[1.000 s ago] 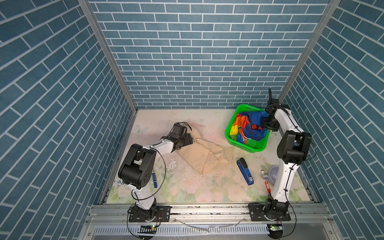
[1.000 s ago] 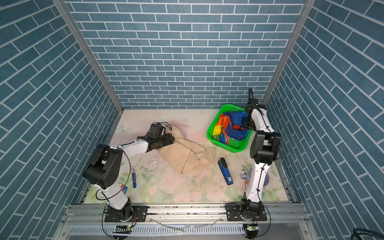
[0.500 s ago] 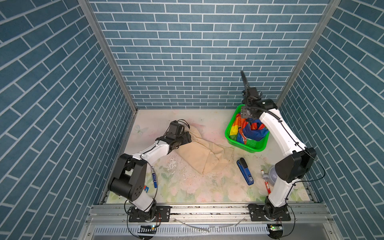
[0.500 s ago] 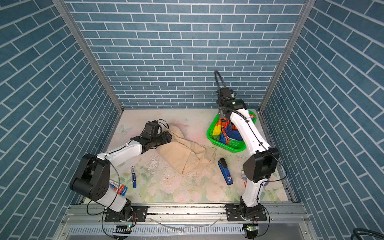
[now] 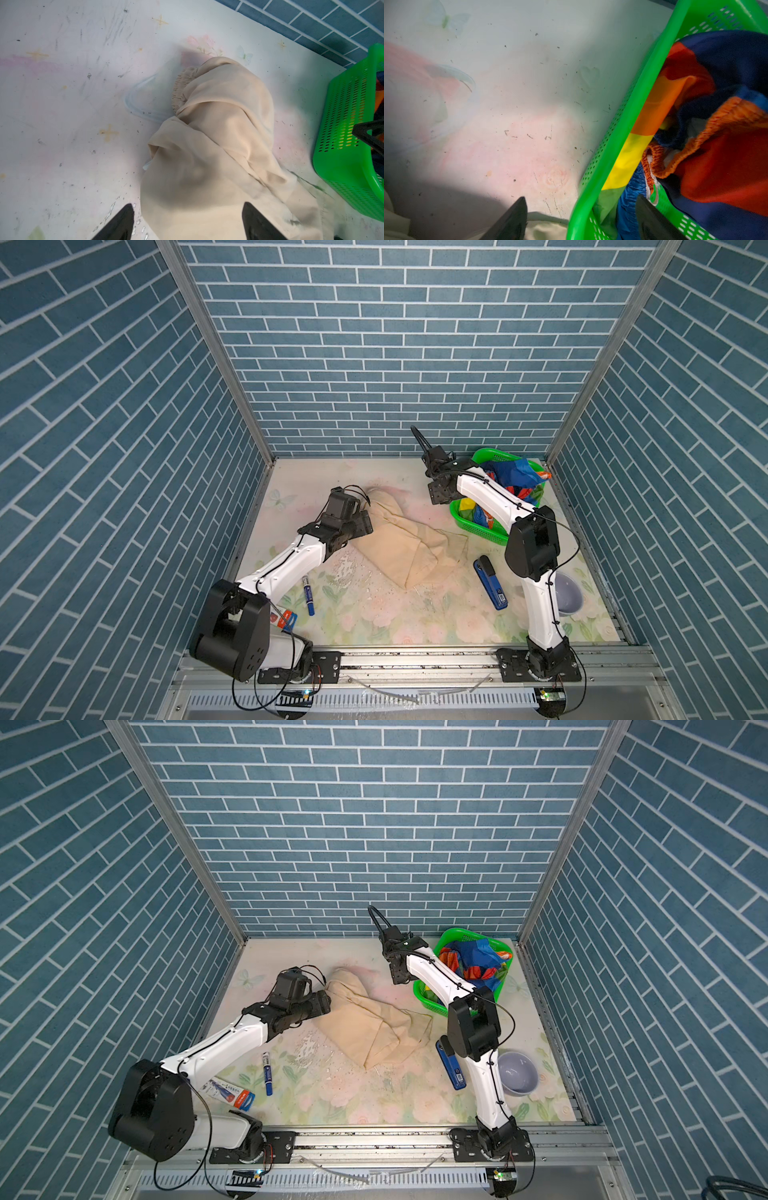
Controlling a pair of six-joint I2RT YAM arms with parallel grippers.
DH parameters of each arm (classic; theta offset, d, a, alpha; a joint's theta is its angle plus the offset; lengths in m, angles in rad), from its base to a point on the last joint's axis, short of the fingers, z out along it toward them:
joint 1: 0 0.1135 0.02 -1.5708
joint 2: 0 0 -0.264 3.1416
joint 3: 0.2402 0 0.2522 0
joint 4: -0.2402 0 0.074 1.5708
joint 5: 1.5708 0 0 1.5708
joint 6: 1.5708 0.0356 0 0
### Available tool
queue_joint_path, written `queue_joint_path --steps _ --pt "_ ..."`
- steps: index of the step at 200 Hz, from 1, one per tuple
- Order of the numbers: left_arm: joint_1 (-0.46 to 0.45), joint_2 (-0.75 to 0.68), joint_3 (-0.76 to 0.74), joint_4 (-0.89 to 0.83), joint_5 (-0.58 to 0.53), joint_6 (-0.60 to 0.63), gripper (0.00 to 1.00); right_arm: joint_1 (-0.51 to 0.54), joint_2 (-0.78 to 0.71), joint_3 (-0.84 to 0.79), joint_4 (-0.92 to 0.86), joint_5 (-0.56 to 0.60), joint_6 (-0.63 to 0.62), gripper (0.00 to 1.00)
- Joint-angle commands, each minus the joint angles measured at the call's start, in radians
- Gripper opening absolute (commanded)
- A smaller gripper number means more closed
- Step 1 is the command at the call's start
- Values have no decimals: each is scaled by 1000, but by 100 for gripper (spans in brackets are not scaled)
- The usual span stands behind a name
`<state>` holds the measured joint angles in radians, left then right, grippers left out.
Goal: Fold and stack the shorts
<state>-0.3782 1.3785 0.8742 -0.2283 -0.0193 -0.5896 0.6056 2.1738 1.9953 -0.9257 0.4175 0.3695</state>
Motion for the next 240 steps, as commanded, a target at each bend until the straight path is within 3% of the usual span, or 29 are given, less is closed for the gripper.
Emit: queue_joint_path --steps 1,71,105,136,185,240 --pt "2 -4 -14 -34 -28 14 82 -5 -20 -77 59 -54 41 73" --pt "2 -2 -64 -11 -6 0 82 -26 -183 -412 141 -97 -59 41" --pt "1 -28 -90 -1 -4 -17 82 -32 -312 -576 153 -65 -133 15" --pt "2 -57 -116 4 -2 -24 82 -58 -393 -675 120 -34 -180 4" --pt "2 -61 -112 -10 -2 -12 82 -99 -496 -829 188 -31 -286 0" --pt "1 -48 -111 -2 -10 -7 82 -168 -462 -860 230 21 -406 0"
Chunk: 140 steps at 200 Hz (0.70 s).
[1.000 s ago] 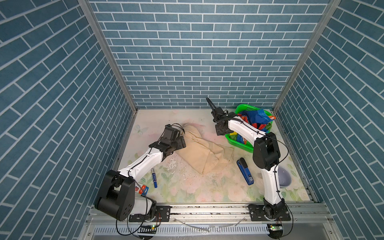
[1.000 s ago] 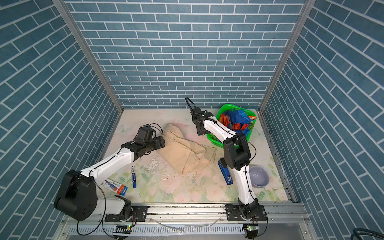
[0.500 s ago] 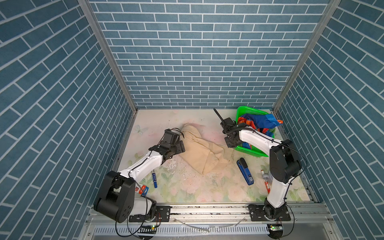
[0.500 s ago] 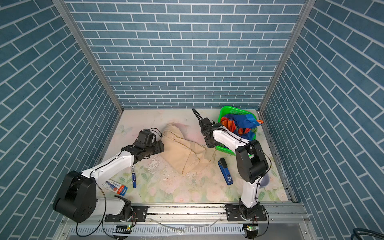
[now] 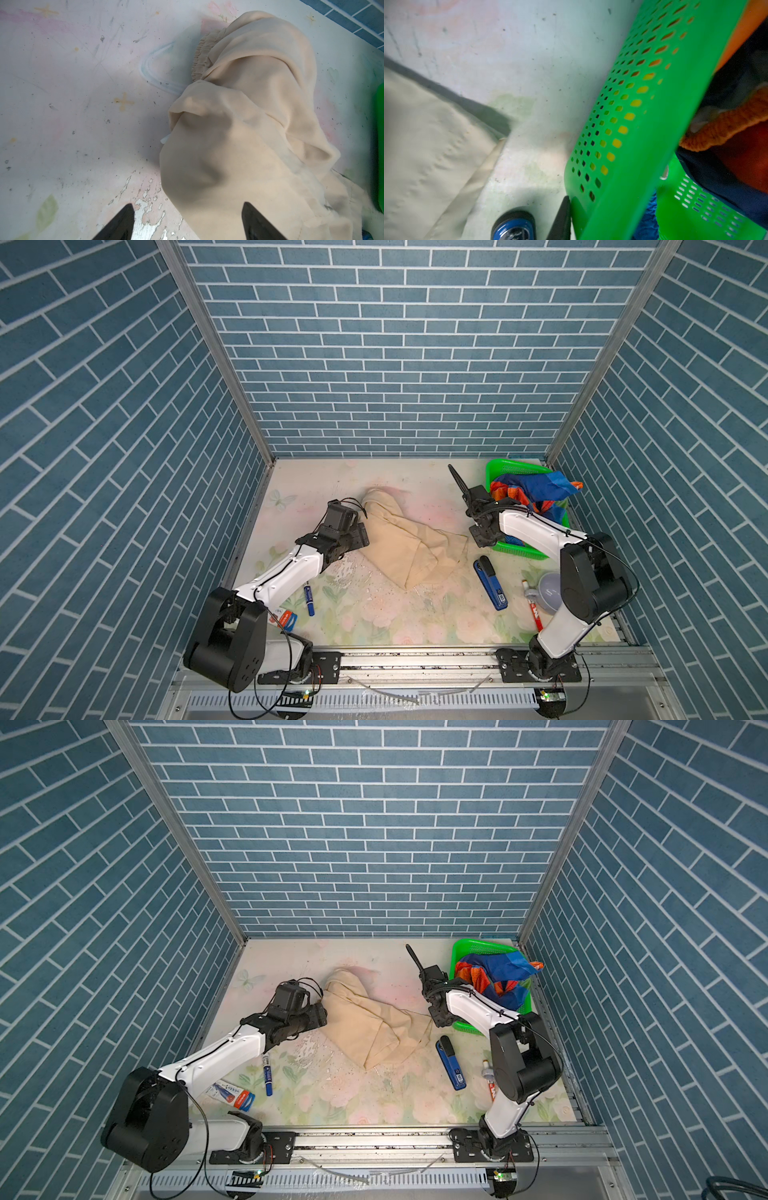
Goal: Fold and stack the shorts
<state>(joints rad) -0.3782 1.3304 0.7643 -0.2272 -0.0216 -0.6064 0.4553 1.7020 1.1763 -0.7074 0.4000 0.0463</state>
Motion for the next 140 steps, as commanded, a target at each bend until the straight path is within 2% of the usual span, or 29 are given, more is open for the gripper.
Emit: queue_joint_path --steps 1,18,61,82,94,98,104,107,108,110,111,112,140 --pt "2 1 -1 -3 -8 10 82 -18 11 -42 14 41 -86 0" --pt "1 14 2 3 -8 12 82 -30 41 -37 19 90 -106 0" --pt "1 52 20 18 7 17 82 -46 108 27 51 92 -121 0" --pt "2 38 30 5 8 17 82 -43 125 103 6 132 -77 27" --pt "2 16 33 -10 4 18 82 -40 102 138 -22 146 -38 46" --pt "2 5 35 -17 2 21 82 -39 89 147 -30 148 -23 54" --pt "2 -13 38 -27 -2 22 82 -36 65 158 -42 148 -2 73" --pt "2 -22 38 -33 -3 23 82 -34 51 163 -50 148 10 77" --pt "1 -26 38 -35 -4 22 82 -33 46 164 -50 148 13 83" --pt "1 -32 38 -39 -4 23 82 -31 35 169 -53 146 23 89" --pt "2 -34 38 -41 -7 23 82 -30 30 170 -57 145 27 89" --pt "1 -39 38 -43 -8 23 82 -29 25 172 -57 144 30 97" --pt "2 -141 36 -117 -29 24 82 64 -136 188 -54 152 92 98"
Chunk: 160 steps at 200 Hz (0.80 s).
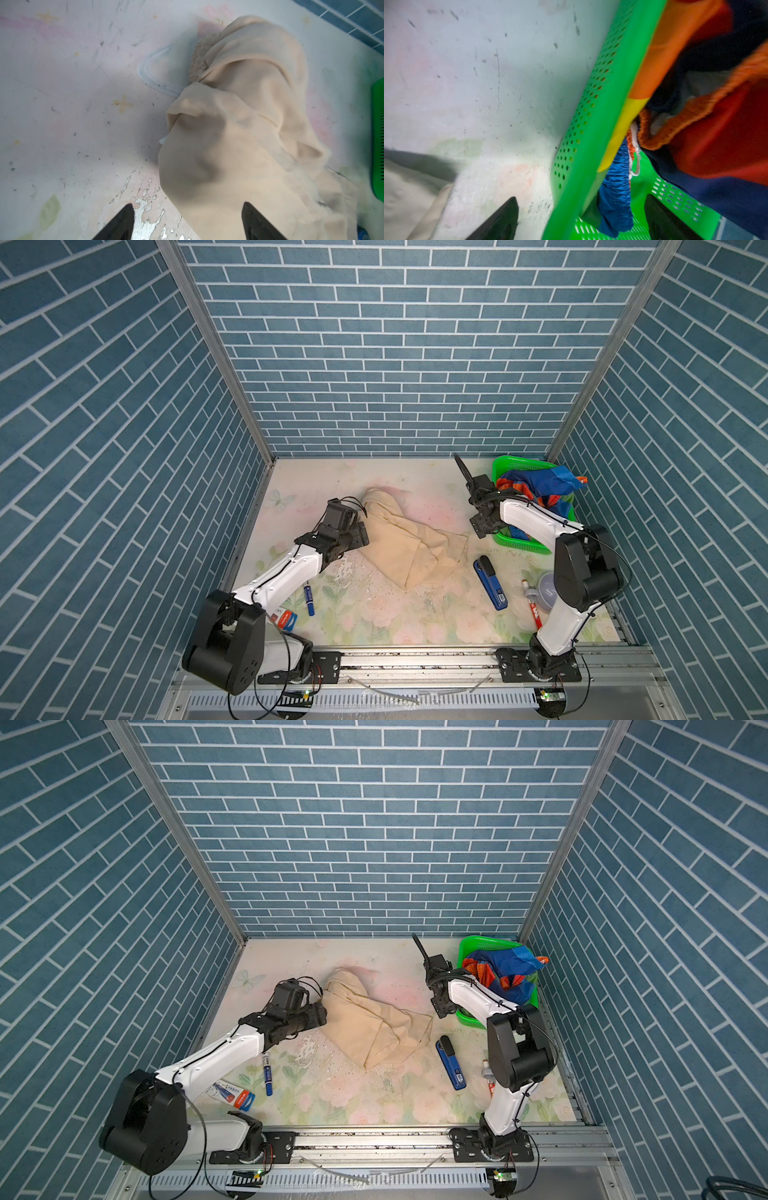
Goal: Fold and stack the shorts
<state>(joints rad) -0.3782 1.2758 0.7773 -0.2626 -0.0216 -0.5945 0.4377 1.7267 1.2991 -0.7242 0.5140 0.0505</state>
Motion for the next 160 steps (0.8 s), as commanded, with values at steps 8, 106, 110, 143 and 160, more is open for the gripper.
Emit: queue_joint_path --steps 8,106,110,143,160 --pt "2 -116 17 -105 -38 12 82 120 -191 75 -28 45 97 99" --pt "6 -431 -65 -339 -175 -17 85 428 413 696 122 -390 22 94" --pt "7 -441 -73 -337 -181 -19 86 428 446 730 117 -402 24 94" --pt "10 -537 -120 -318 -206 -1 99 425 675 976 32 -493 37 90" --pt "13 -578 -133 -300 -226 8 100 426 720 1019 4 -594 55 69"
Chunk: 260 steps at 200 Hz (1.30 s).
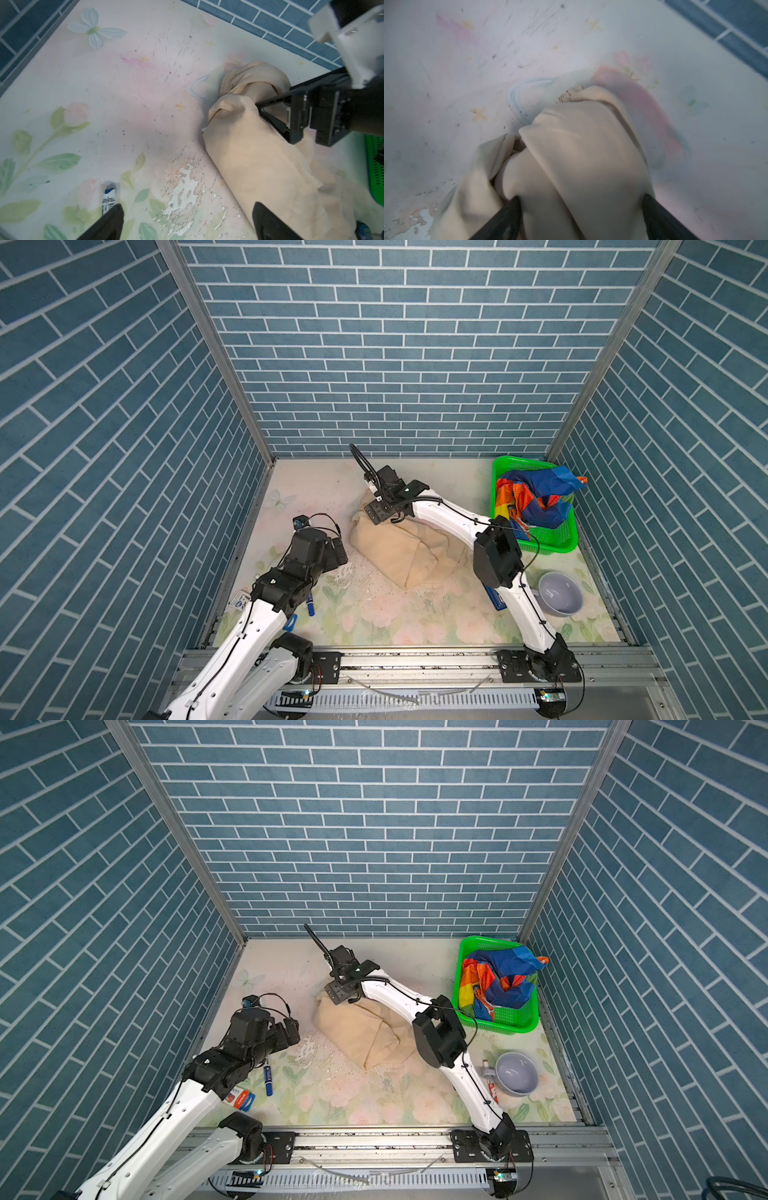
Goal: Fold and stack the shorts
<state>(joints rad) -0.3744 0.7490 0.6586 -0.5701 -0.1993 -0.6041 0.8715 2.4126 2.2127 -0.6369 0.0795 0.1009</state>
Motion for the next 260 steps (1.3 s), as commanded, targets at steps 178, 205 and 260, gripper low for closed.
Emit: queue_joint_path --steps 178,205,260 --pt "18 204 -61 327 171 -26 98 16 -975 -1385 461 -104 341 49" --pt "17 285 -39 363 224 -36 97 16 -973 -1265 375 -36 296 75" --pt "18 214 -77 326 192 -42 99 21 -681 -919 367 -87 218 92"
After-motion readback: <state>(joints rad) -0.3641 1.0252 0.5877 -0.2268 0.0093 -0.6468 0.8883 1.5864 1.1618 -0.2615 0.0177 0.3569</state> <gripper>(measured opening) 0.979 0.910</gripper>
